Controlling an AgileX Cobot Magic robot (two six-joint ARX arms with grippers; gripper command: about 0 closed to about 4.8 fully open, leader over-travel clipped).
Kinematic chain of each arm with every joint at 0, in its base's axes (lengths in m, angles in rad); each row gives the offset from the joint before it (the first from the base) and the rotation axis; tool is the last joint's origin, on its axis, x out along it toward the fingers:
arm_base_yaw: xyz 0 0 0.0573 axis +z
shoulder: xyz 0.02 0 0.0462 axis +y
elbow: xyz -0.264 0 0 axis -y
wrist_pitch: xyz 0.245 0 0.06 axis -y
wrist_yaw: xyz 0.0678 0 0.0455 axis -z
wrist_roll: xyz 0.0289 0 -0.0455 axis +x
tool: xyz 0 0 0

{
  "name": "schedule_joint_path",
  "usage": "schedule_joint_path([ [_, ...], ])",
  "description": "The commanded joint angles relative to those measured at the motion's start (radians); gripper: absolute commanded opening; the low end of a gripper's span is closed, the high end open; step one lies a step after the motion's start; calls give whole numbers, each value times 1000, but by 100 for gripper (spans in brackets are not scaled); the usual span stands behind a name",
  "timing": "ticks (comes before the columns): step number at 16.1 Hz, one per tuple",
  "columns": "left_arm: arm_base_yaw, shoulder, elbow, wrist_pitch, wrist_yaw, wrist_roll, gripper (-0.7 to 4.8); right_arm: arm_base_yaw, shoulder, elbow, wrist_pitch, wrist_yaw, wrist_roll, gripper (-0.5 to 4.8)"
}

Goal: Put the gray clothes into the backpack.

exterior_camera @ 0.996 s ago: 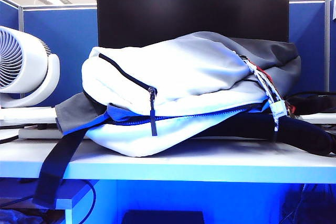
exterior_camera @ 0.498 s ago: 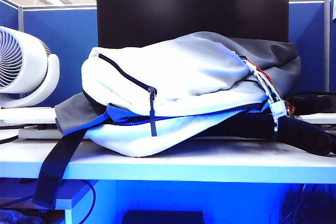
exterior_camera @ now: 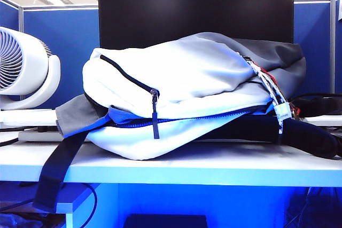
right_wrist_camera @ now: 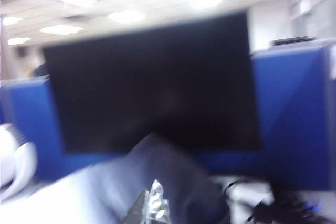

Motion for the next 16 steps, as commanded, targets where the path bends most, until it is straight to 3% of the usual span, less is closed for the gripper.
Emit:
schedule_joint_path([
  [1,0,-152,-143,32,-50,-63,-6,0,-123,-114,-81,-10,13,-5],
  [3,0,-259,-234,32,-92,-63,-6,2,-116,-170,-135,-10,4,-5],
  [7,1,-336,-423,60,-173,-95,-6,2,-112,-436,164,0,22,-5],
  [8,1,-336,-470,133,-192,-124,-6,2,-111,-480,216,25,20,-5],
  [10,1,-336,-545,216,-194,-119,-6,2,-111,-524,227,56,20,-5],
  [16,1,-336,-602,187,-165,-141,-4,3,-112,-534,176,53,20,-5],
])
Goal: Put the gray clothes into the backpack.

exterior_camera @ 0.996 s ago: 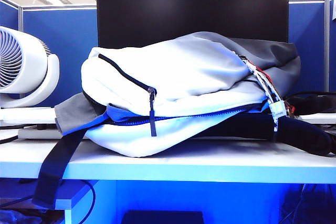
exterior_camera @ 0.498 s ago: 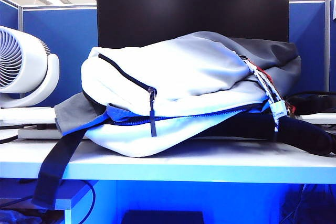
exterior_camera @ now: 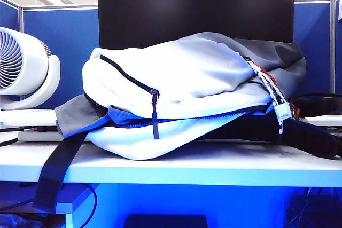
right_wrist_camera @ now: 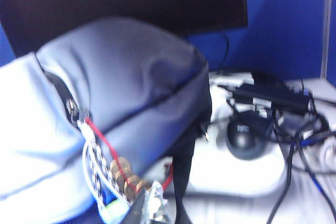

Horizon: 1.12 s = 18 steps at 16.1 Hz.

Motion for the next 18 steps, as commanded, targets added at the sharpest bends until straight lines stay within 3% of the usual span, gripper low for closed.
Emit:
schedule_joint_path([
  [1,0,-2,0,-10,2,-17,-4,1,0,3,-2,1,0,-5],
  [9,2,-2,0,-10,1,-17,-4,0,0,3,-2,1,0,-5],
  [13,132,-2,-6,-23,-3,16,-4,0,-2,3,-3,1,0,-5],
  [18,158,-2,-37,-46,-125,10,-4,0,-2,3,-4,1,0,-5],
])
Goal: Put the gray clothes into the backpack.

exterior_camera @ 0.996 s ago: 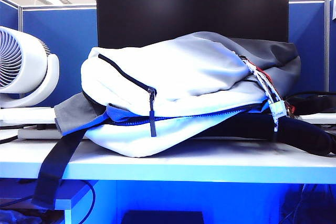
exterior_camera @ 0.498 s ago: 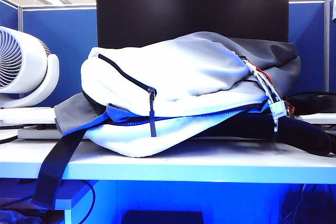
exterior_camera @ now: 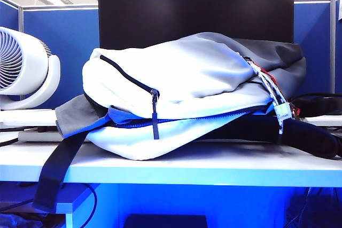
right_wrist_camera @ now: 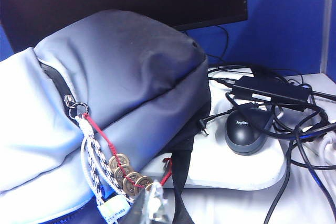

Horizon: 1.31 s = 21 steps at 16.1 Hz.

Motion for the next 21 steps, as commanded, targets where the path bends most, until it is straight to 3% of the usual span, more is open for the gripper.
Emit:
schedule_joint_path([
  [1,1,-2,0,5,-47,5,-4,1,0,3,13,1,0,-5],
  [21,1,-2,0,5,-61,5,-4,0,0,3,-22,6,-27,-5],
])
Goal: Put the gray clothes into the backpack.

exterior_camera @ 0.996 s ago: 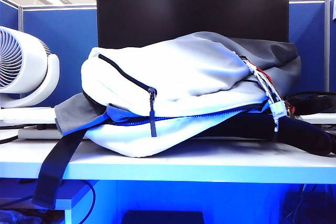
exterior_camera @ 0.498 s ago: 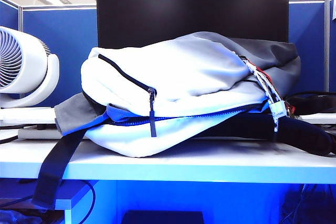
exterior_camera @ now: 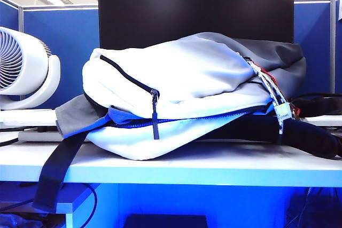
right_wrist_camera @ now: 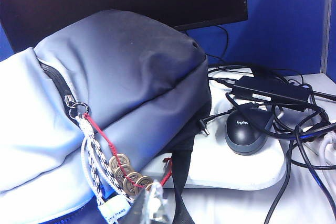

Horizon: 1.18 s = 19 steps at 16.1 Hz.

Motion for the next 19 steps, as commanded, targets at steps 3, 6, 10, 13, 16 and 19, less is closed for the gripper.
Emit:
schedule_joint_path([
  [3,1,-2,0,10,-1,4,-4,-27,-4,-39,-102,100,-56,-5],
  [6,1,-2,0,10,0,4,-4,-64,-5,-78,-95,71,-50,-5],
  [10,1,-2,0,10,-1,4,-4,-79,-4,-80,-95,72,-60,-5],
  [13,1,-2,0,9,-1,4,-4,-86,-5,-80,-95,72,-60,-5],
  [16,1,-2,0,10,-1,4,-4,-86,-5,-80,-95,71,-60,-5],
  [19,1,-2,0,9,-1,4,-4,-86,-5,-80,-95,71,-60,-5],
])
